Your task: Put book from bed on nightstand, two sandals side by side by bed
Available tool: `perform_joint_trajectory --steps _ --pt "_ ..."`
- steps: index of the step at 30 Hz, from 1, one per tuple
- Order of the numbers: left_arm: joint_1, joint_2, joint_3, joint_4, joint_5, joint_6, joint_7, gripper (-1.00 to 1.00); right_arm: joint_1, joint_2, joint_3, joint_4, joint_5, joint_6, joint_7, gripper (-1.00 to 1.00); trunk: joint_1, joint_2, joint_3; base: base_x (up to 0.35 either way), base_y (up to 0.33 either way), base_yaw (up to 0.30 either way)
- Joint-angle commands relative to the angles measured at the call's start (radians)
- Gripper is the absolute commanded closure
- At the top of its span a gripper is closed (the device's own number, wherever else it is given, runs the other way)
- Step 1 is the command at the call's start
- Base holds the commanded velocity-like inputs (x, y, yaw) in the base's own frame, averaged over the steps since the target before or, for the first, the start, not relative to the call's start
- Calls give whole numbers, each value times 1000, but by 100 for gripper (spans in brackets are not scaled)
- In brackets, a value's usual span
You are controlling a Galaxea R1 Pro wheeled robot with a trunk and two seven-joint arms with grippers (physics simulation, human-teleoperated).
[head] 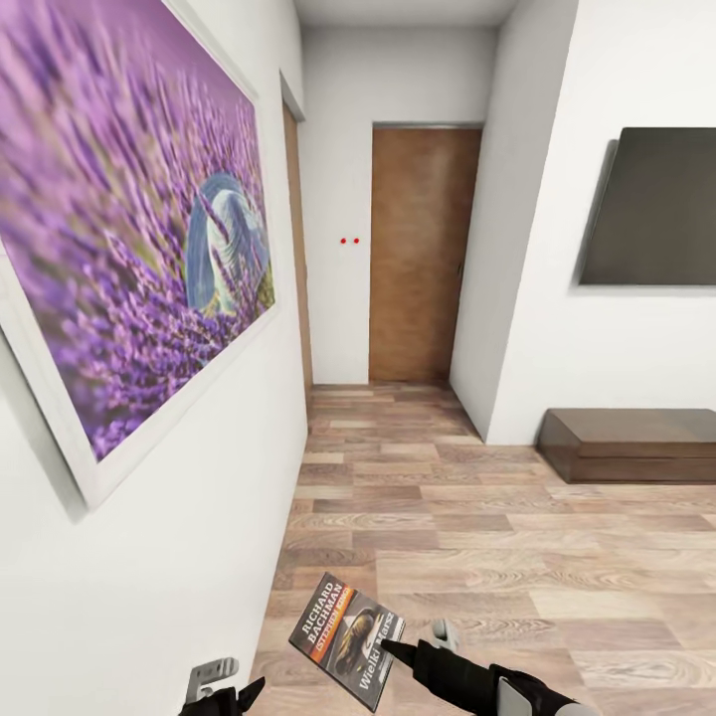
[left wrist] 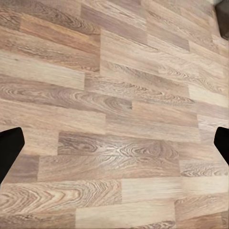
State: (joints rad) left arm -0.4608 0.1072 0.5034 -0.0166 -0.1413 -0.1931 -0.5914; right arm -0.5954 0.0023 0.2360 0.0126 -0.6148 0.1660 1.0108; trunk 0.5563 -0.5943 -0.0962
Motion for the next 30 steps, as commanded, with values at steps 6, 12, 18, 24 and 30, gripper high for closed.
perform_joint_trajectory --steps 6,12,18,24,30 --pt "-1 0 6 1 -11 -6 -1 -100 -1 0 2 1 -11 9 3 100 1 -2 -2 328 0 0" --pt "-1 1 6 1 -11 -6 -1 -100 -1 1 2 1 -11 9 3 100 1 -2 -2 328 0 0" --pt "-1 1 7 1 -11 -6 -1 -100 -1 0 2 1 -11 9 3 100 1 -2 -2 328 0 0" --pt "-1 0 7 1 -11 -6 -1 -100 -1 0 2 1 -11 9 3 100 1 -2 -2 327 0 0" --pt "-1 0 7 1 -11 -6 -1 -100 -1 1 2 1 -11 9 3 100 1 -2 -2 175 0 -40"
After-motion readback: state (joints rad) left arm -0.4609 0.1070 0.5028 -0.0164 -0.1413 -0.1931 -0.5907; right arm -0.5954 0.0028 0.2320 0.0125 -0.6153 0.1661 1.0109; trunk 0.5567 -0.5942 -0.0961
